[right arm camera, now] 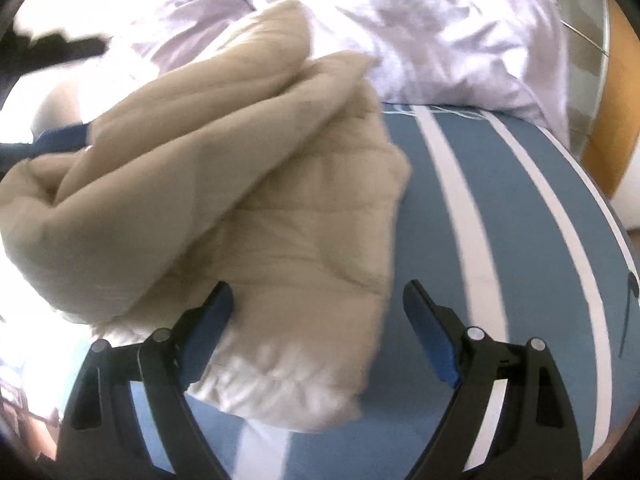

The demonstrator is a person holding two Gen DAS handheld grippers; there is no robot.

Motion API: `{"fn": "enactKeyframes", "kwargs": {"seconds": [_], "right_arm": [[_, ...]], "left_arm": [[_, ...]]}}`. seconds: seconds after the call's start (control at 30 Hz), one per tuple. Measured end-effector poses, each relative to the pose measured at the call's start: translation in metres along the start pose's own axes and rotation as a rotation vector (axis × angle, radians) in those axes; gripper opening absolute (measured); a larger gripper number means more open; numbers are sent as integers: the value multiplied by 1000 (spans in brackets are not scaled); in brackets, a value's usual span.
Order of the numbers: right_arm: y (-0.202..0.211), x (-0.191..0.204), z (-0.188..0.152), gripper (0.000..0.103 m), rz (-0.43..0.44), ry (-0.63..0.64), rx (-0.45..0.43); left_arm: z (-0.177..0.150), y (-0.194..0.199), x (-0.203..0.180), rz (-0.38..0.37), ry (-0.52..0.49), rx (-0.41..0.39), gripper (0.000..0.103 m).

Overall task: Fold large clothes
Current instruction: 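Open both tools and press the folded jacket bundle flat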

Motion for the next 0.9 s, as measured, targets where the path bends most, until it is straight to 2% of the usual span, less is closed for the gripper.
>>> {"fn": "enactKeyframes", "kwargs": {"seconds": [0.27, 0.47, 0.53, 0.67, 0.77, 0.9], "right_arm": [[19, -47, 14, 86, -77, -103, -29], [48, -48, 48, 82, -49, -133, -109], [55, -38, 59, 78, -28, -122, -128], [62, -13, 71, 63, 24, -98, -139], [65, 6, 74, 53, 54, -76, -143], [72, 26, 74, 49, 82, -50, -158]], "left_arm": [[11, 25, 53, 192, -18, -54, 63], [21, 46, 96, 473, -133, -115, 64], [19, 45, 108, 519, -140, -106, 64], [13, 36, 118, 527, -141, -84, 65], [6, 24, 114, 516, -178, -63, 65], [-1, 12, 108, 516, -224, -37, 65]]}}
Point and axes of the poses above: each gripper's, at about its wrist camera, not at the fingertips, and y roughly against the way its jaws point, x to its left, z to its top, the point moved 9 cm from there along -y, roughly the way its jaws point, and after that the axes turned 3 degrees about -z, right-handed, at the moved point
